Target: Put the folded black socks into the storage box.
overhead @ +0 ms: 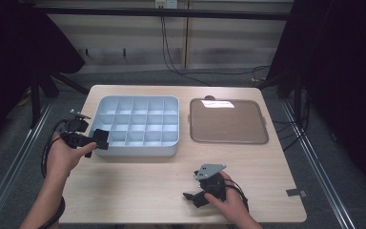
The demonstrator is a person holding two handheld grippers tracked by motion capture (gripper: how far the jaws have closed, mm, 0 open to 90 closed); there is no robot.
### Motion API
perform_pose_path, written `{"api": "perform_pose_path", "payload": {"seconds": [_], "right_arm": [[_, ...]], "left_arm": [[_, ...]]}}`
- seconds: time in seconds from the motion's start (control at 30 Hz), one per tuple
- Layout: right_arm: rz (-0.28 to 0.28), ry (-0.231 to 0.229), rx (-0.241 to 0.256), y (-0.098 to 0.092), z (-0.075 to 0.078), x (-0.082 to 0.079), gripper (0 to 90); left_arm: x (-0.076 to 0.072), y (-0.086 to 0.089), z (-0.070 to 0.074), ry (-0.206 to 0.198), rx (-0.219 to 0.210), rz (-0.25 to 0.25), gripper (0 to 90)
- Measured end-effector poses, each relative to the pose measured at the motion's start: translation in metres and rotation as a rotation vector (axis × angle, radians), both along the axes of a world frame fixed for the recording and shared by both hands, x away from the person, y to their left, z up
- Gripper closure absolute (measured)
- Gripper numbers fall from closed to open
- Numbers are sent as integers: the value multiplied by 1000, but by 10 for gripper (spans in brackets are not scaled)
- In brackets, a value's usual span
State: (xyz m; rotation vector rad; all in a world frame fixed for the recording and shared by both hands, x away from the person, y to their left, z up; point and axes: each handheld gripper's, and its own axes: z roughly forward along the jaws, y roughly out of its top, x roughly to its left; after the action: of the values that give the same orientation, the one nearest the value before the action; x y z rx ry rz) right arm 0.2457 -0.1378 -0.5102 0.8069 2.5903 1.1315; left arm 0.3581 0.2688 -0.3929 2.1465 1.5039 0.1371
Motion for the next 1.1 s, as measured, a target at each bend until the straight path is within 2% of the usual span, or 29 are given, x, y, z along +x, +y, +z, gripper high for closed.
{"api": "perform_pose_path", "payload": {"seconds": [0.43, 1.1], "right_arm": [[0, 0, 0, 0, 0, 0, 131], [0, 0, 0, 0, 0, 0, 131]], "left_arm": [[-7, -4, -7, -8, -26, -15, 302], [-21, -12, -32, -14, -58, -36, 295]]}}
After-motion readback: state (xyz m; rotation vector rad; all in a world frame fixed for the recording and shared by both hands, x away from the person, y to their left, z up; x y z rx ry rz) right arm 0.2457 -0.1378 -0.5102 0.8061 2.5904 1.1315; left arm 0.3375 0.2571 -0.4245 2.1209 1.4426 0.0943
